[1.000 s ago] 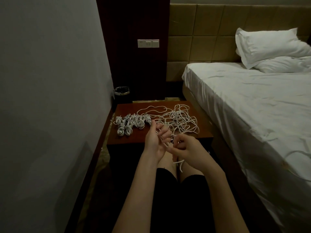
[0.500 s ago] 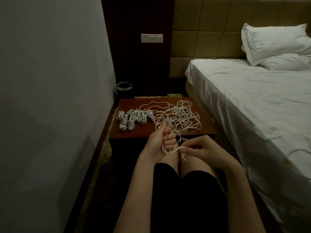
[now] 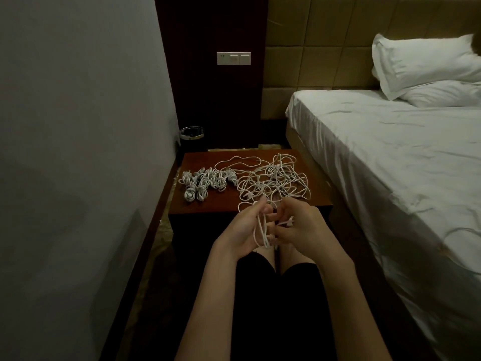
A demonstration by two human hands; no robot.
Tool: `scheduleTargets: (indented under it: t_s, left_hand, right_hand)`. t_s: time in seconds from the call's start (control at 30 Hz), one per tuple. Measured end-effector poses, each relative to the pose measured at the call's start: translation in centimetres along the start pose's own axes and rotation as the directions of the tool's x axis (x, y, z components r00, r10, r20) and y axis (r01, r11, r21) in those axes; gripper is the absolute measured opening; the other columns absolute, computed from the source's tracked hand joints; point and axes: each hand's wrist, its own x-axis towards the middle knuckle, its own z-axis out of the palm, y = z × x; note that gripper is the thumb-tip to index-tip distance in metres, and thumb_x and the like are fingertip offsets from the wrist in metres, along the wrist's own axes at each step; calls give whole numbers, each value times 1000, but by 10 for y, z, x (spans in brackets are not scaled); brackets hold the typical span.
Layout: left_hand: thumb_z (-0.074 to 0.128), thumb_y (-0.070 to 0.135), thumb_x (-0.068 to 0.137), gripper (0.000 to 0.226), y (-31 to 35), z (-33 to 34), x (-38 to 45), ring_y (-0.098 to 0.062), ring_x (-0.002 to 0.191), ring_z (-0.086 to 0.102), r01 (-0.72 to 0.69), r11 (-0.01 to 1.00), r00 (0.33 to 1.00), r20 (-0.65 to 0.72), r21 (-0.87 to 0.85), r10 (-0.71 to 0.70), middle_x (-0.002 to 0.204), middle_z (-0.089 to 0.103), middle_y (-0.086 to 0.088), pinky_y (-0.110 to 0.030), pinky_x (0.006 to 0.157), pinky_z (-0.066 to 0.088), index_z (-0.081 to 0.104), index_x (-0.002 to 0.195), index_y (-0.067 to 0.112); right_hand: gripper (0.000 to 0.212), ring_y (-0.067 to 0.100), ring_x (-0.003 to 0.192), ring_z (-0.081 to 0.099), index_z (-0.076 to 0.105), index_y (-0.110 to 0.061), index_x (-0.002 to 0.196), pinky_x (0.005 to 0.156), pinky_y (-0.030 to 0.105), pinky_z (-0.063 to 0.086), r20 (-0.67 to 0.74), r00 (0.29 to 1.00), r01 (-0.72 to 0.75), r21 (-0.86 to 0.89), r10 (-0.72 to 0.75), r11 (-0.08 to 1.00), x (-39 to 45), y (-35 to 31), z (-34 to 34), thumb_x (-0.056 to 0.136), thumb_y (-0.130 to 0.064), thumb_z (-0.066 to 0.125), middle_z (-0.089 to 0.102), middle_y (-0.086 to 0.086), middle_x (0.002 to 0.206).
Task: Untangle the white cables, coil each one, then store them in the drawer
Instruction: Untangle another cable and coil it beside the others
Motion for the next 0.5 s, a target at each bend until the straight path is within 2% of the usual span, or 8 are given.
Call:
scheduleTargets:
  t_s: [0.1,0.17,0.23,0.3,0.33,0.4,0.47,0.5]
  left_hand:
    - [34,41,104,40,-3,7,1,-8,47,55,-1,984,999,-48,177,9,61,62,4,-20,45,43,61,91,15]
    - [34,41,104,38,-4,7,3,-6,40,47,3,963,998,-55,268,12,56,56,5,-16,38,34,59,89,17]
    - [34,40,104,38,-4,5,4,-4,36,37,0,960,1000,-18,278,5,58,50,3,-15,37,26,57,87,16]
    - [34,37,105,39,-3,3,5,-2,33,32,-3,961,1000,11,277,0,63,50,-2,-14,35,26,56,85,12]
    - [34,35,106,39,-4,3,5,-2,32,31,4,960,1000,17,278,-9,63,51,-3,-13,34,27,55,85,10]
    - [33,34,106,38,-4,4,4,-2,33,31,27,955,999,16,294,-33,58,52,-2,-13,34,27,54,85,10]
    - [31,34,106,37,-3,3,3,-2,34,29,54,954,997,29,294,-65,50,46,3,-13,35,26,53,87,11]
    - [31,34,106,36,-2,2,2,-2,35,27,67,958,995,50,280,-84,47,41,6,-14,36,26,51,87,11]
  right_hand:
    - [25,7,73,64,54,-20,88,66,27,56,8,999,35,-2,-35,999,-1,-2,5,79,-11,75,63,-6,82]
    - [23,6,72,65,55,-18,93,65,24,56,24,999,22,27,-22,999,-1,0,3,80,-13,73,65,-4,83]
    - [16,9,77,68,59,-15,95,70,23,56,67,998,-24,155,13,988,-1,4,-7,84,-11,70,69,1,86]
    - [9,15,81,71,63,-11,95,80,30,57,119,992,-66,296,32,953,-2,8,-16,87,-6,66,73,5,87]
    - [8,15,81,72,65,-11,94,82,32,57,132,991,-70,304,30,950,-4,10,-19,88,-5,66,74,5,85]
    - [8,5,79,70,68,-16,89,80,25,55,122,992,-61,245,32,968,-4,14,-20,86,-8,69,74,1,83]
    - [7,-8,70,62,69,-22,83,64,13,48,49,998,-29,105,24,994,-4,16,-19,82,-19,75,69,-6,78]
    - [8,-9,66,58,69,-23,81,58,11,43,-5,1000,-11,48,11,999,-4,16,-19,80,-25,77,66,-9,76]
